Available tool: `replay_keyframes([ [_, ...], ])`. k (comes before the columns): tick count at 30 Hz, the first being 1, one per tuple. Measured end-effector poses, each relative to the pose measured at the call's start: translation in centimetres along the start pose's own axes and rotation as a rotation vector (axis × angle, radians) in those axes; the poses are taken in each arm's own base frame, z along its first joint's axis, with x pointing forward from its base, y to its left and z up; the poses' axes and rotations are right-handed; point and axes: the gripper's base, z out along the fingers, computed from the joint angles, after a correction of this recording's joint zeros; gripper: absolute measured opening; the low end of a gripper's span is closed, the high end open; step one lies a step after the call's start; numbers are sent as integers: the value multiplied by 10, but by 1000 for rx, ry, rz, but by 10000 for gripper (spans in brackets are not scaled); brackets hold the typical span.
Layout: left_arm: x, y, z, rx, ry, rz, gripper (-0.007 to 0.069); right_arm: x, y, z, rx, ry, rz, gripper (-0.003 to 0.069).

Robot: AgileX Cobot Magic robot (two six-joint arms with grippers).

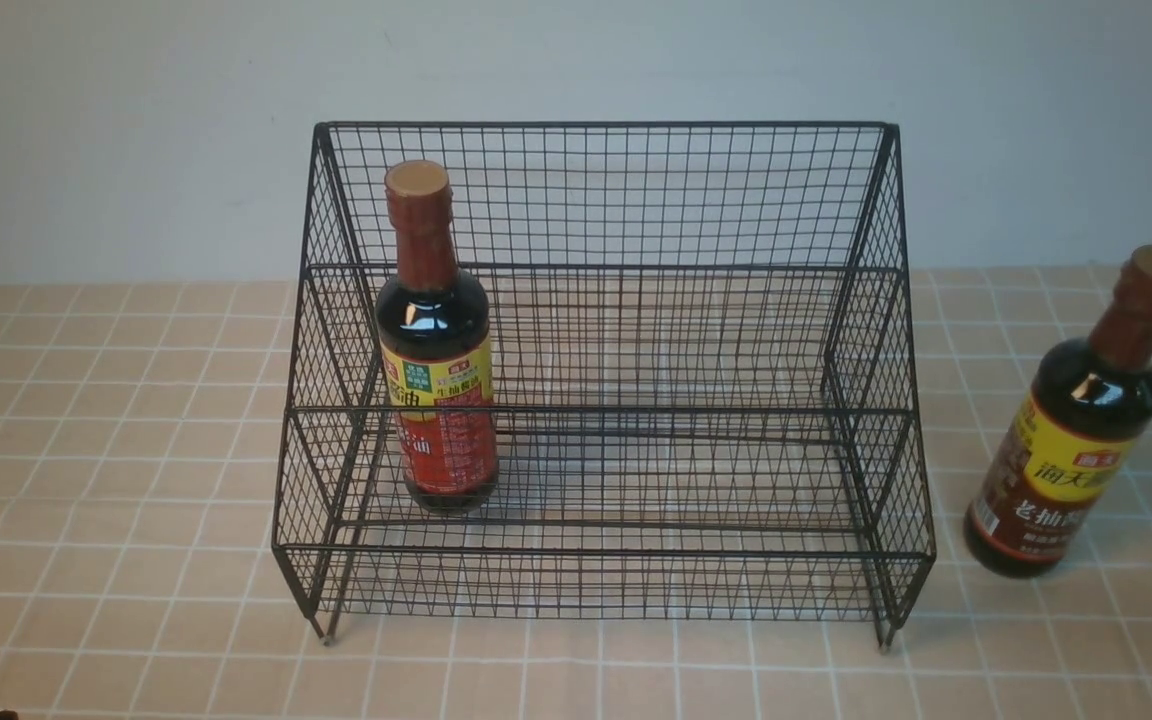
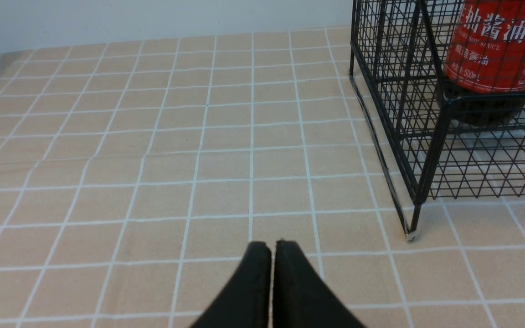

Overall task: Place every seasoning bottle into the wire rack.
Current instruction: Use the right arm to grab the condiment bottle closest to it

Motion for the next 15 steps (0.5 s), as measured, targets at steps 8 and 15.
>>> replay_keyframes([
  [8,0,0,0,0,0,0,-7,-4,1,0,-16,-43,-39,-14],
  [15,0,0,0,0,0,-1,-7,-22,7,-2,-74,-217,18,-14],
])
